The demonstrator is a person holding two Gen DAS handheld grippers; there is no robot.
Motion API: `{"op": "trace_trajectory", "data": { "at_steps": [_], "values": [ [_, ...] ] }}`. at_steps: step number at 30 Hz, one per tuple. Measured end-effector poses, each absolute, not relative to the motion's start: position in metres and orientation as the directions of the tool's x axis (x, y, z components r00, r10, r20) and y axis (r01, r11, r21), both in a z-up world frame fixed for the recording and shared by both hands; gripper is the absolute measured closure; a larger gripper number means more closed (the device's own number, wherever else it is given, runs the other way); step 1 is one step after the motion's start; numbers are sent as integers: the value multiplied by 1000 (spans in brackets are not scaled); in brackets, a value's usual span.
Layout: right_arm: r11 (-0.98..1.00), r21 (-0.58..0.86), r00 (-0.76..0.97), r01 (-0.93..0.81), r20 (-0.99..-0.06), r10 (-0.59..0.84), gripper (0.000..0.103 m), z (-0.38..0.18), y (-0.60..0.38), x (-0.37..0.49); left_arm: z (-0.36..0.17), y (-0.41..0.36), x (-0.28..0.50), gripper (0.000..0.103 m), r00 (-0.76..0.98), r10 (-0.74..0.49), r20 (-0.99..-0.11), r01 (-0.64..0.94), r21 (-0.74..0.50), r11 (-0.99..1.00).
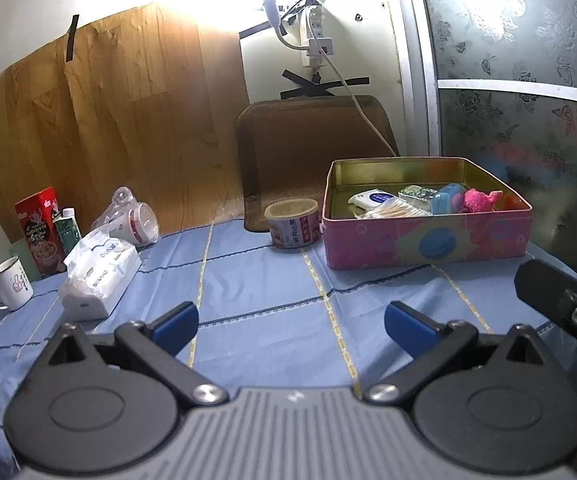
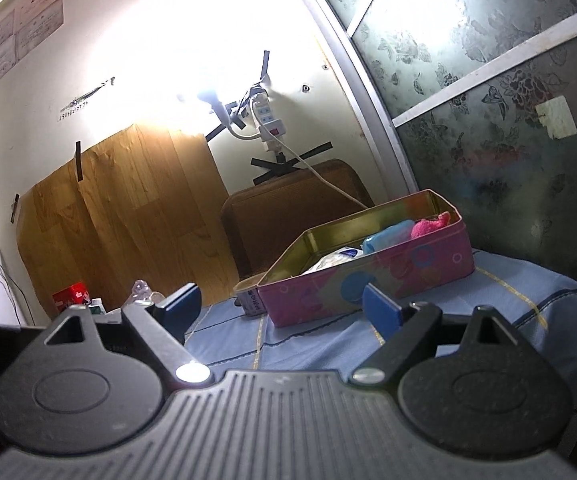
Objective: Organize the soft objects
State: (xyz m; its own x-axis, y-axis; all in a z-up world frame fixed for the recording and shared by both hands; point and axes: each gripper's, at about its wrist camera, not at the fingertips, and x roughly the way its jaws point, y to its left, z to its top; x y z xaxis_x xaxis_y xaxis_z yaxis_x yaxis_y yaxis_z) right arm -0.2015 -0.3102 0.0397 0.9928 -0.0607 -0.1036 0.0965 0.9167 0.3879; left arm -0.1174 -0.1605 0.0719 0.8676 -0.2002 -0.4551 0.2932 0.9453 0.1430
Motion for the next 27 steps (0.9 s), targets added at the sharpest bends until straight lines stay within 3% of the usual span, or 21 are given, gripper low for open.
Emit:
{"op": "trace_trajectory", "data": {
  "at_steps": [27],
  "values": [
    [929, 360, 991, 81, -128, -37, 12, 36, -302, -193, 62, -137, -126, 0, 857, -240, -455, 305, 74, 949]
  ]
}}
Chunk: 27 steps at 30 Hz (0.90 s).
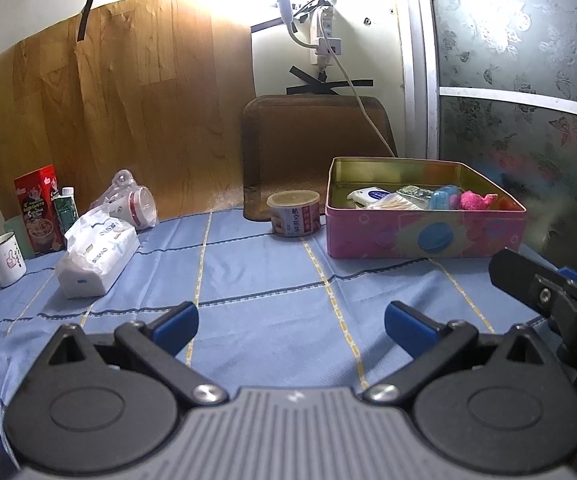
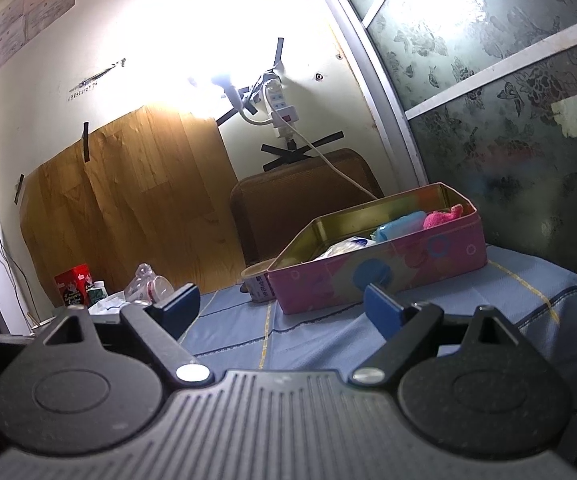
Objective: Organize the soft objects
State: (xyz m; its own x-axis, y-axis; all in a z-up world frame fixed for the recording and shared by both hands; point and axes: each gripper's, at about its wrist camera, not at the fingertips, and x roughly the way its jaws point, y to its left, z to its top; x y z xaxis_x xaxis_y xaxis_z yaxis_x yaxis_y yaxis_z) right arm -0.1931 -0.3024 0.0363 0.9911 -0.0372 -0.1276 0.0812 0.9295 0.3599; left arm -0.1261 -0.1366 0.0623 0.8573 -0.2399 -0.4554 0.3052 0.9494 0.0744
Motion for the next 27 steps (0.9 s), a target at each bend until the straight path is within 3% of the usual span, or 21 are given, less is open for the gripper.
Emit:
{"op": "trace_trajectory", "data": {
  "at_steps": [27],
  "values": [
    [926, 354, 987, 130, -133, -87, 12, 35, -299, -199, 53, -141, -118, 0, 851, -215, -479, 293, 93, 952]
  ]
}}
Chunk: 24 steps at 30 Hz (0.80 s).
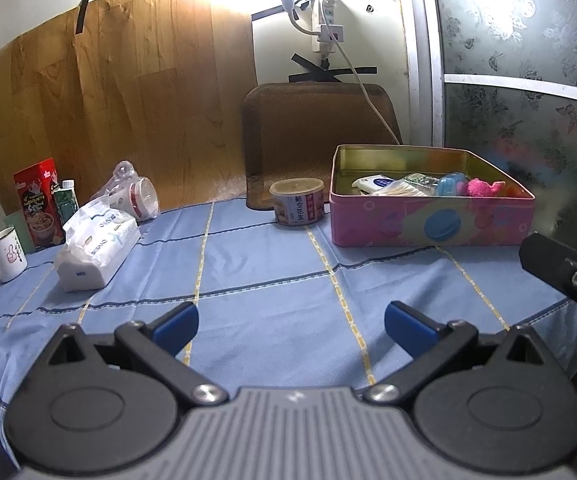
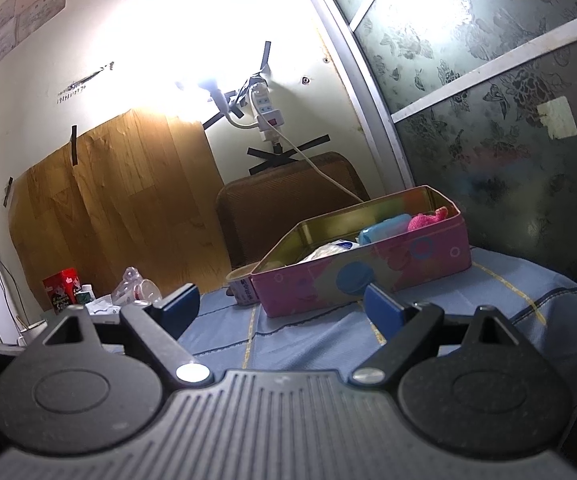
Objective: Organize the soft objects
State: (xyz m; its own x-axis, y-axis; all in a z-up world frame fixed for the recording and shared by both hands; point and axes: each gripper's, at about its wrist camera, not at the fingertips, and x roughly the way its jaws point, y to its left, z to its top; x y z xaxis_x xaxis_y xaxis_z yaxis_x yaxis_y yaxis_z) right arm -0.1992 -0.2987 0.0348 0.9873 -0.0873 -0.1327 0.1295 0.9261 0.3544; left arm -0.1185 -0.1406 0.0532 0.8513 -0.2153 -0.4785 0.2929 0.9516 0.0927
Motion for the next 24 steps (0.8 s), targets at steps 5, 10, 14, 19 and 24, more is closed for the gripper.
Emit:
{"op": "trace_trajectory", "data": {
  "at_steps": [5, 10, 14, 19, 24],
  "values": [
    [927, 353, 987, 130, -133, -87, 12, 35, -297, -198, 54, -140, -119, 0, 863, -193, -467, 269, 100, 958],
    [930, 345, 987, 131, -135, -88, 12, 35, -297, -198, 52, -138, -114, 0, 853, -189, -487, 269, 98, 958],
    [930, 344, 987, 129, -140, -85, 11, 34, -297, -196, 51, -136, -114, 0, 852, -187, -489, 263, 91, 961],
    [933, 336, 986, 130, -144, -85, 11, 34, -297, -196, 48, -137, -113, 0, 844, -193, -500, 273, 92, 958],
    [934, 332, 984, 134, -155, -86, 11, 33, -297, -193, 47, -135, -110, 0, 840, -195, -506, 276, 89, 957]
  ]
}}
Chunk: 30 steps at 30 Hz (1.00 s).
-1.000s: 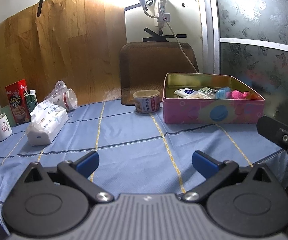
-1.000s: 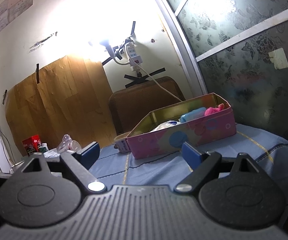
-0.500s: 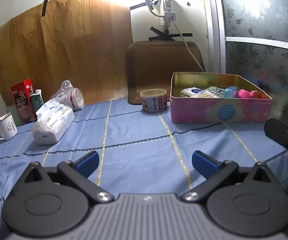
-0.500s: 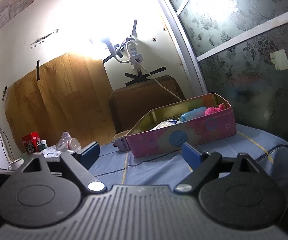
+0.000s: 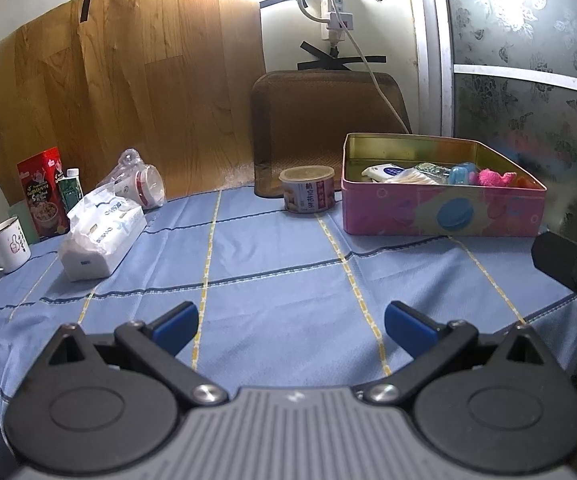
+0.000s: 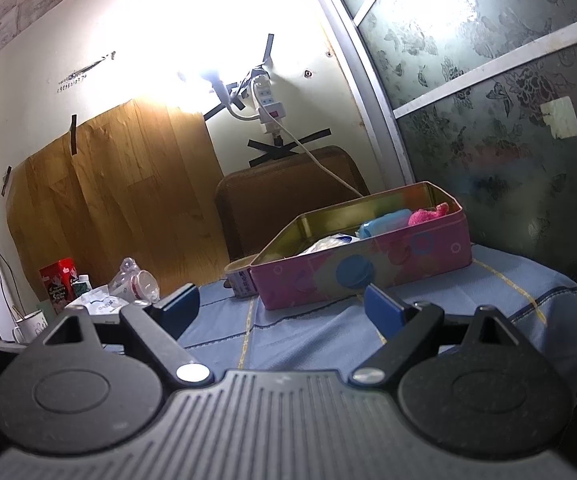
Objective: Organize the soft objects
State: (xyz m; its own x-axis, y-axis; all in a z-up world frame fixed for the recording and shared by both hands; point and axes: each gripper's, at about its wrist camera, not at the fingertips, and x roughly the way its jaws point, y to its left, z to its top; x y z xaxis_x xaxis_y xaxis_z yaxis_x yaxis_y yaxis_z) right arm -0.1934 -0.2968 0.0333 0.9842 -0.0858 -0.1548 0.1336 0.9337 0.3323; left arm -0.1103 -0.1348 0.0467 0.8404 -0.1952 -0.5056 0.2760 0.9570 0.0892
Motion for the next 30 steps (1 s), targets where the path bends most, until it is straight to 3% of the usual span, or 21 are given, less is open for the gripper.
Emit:
{"op": "trace_trajectory", "data": {
  "at_steps": [13, 30],
  "values": [
    [931, 318, 968, 178, -226, -108, 11, 23, -297, -170, 30, -130, -77, 0, 793, -216, -570, 299, 56, 952],
    [945, 261, 966, 197, -216, -142, 11, 16, -292, -127, 10, -121, -20, 0, 783, -162, -601, 257, 75, 963]
  ]
}}
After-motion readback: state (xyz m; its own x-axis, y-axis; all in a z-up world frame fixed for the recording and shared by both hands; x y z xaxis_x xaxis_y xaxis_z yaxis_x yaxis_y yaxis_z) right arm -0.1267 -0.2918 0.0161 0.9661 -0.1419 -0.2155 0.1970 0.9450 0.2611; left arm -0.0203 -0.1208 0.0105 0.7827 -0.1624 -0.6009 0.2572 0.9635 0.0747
